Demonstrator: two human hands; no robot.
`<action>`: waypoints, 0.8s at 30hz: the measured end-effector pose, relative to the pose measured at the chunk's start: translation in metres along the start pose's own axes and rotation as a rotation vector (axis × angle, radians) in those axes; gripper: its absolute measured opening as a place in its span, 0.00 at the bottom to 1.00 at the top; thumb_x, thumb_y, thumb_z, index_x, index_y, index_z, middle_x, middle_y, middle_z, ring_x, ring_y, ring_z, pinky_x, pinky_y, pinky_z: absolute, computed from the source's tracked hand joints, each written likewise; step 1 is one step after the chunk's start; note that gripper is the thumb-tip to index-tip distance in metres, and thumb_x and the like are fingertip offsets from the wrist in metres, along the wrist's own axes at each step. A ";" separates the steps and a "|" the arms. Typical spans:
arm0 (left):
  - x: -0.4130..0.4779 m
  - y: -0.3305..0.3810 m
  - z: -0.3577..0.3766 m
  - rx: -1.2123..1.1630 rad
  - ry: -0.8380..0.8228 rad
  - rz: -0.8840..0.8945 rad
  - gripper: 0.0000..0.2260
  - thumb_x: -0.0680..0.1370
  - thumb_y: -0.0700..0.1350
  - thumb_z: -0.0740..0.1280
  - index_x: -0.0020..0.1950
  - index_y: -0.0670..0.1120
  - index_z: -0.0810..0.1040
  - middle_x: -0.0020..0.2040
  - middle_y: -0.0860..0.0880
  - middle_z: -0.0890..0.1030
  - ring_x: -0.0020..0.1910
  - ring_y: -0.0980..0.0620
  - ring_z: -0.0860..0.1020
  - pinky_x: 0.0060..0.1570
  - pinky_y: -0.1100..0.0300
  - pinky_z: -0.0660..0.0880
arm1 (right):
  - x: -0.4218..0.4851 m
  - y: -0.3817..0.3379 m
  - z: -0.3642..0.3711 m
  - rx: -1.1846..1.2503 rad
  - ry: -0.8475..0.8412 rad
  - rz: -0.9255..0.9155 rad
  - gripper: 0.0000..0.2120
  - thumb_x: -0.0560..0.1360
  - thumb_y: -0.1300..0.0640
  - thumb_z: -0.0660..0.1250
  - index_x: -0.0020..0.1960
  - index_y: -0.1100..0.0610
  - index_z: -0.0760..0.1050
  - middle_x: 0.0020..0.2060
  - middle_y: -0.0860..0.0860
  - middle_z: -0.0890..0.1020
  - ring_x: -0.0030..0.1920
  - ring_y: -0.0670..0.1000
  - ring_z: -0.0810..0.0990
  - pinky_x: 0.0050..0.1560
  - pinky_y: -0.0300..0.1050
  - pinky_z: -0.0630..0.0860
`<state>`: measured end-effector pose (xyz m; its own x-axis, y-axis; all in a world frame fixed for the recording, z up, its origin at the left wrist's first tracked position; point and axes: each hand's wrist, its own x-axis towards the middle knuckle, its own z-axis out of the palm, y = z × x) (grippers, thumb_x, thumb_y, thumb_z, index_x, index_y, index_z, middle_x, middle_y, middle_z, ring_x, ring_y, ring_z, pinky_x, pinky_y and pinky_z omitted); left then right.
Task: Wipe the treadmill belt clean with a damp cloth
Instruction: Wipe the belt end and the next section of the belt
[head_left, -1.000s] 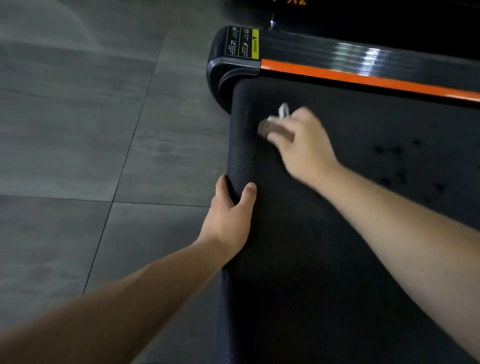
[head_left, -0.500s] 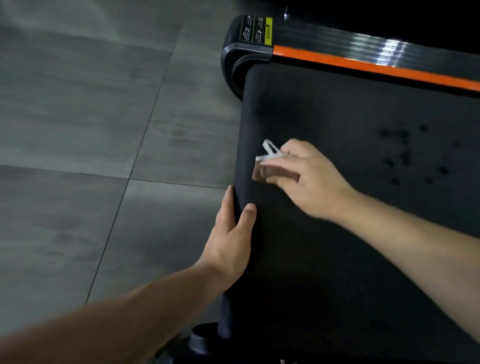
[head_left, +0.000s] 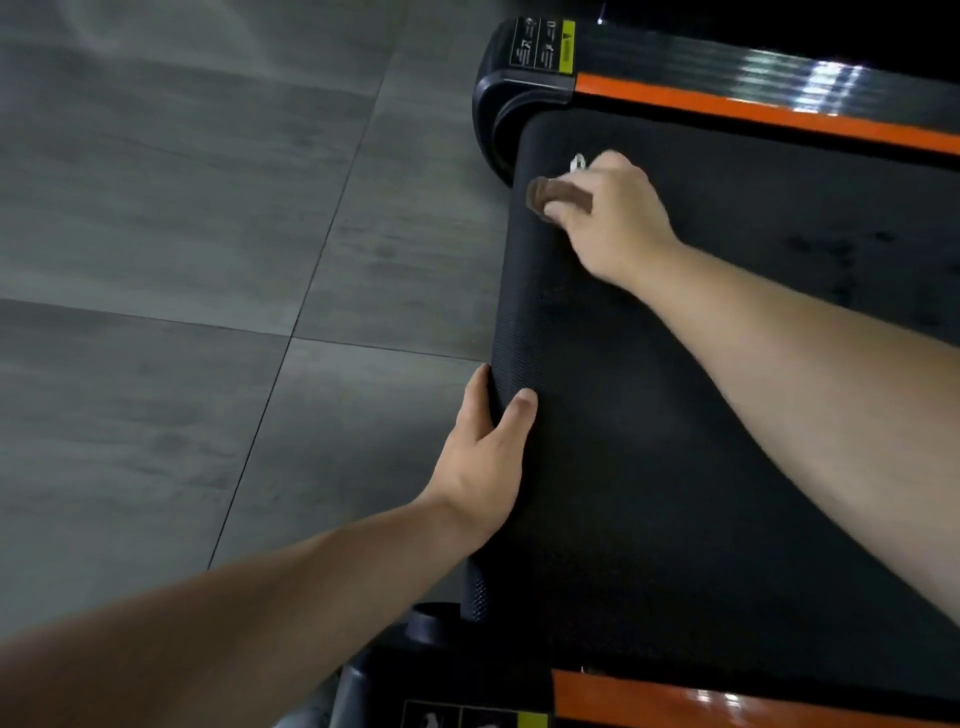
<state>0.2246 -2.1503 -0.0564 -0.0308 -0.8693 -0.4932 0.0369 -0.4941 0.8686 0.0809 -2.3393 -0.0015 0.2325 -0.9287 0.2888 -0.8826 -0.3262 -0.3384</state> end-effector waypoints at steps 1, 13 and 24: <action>0.000 -0.001 0.000 0.006 0.001 0.003 0.20 0.81 0.60 0.64 0.73 0.65 0.68 0.60 0.64 0.80 0.61 0.62 0.78 0.70 0.54 0.72 | -0.002 -0.004 0.005 0.000 -0.006 -0.004 0.13 0.78 0.50 0.69 0.61 0.51 0.83 0.53 0.54 0.75 0.55 0.59 0.76 0.57 0.54 0.74; -0.002 -0.017 -0.011 -0.127 -0.092 -0.044 0.18 0.86 0.51 0.59 0.76 0.59 0.67 0.68 0.51 0.79 0.61 0.58 0.80 0.62 0.62 0.77 | -0.052 -0.033 0.006 -0.003 -0.028 -0.100 0.15 0.76 0.47 0.68 0.60 0.49 0.83 0.50 0.54 0.76 0.51 0.60 0.76 0.52 0.56 0.75; -0.004 -0.014 -0.007 -0.041 -0.015 -0.036 0.19 0.87 0.52 0.56 0.79 0.58 0.65 0.70 0.55 0.76 0.62 0.59 0.76 0.60 0.70 0.71 | -0.145 -0.026 -0.020 0.142 -0.009 -0.047 0.14 0.76 0.47 0.69 0.60 0.49 0.83 0.47 0.50 0.75 0.50 0.56 0.76 0.53 0.54 0.76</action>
<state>0.2316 -2.1395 -0.0671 -0.0481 -0.8508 -0.5233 0.0760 -0.5255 0.8474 0.0622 -2.1921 -0.0165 0.2762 -0.9133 0.2993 -0.8042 -0.3902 -0.4484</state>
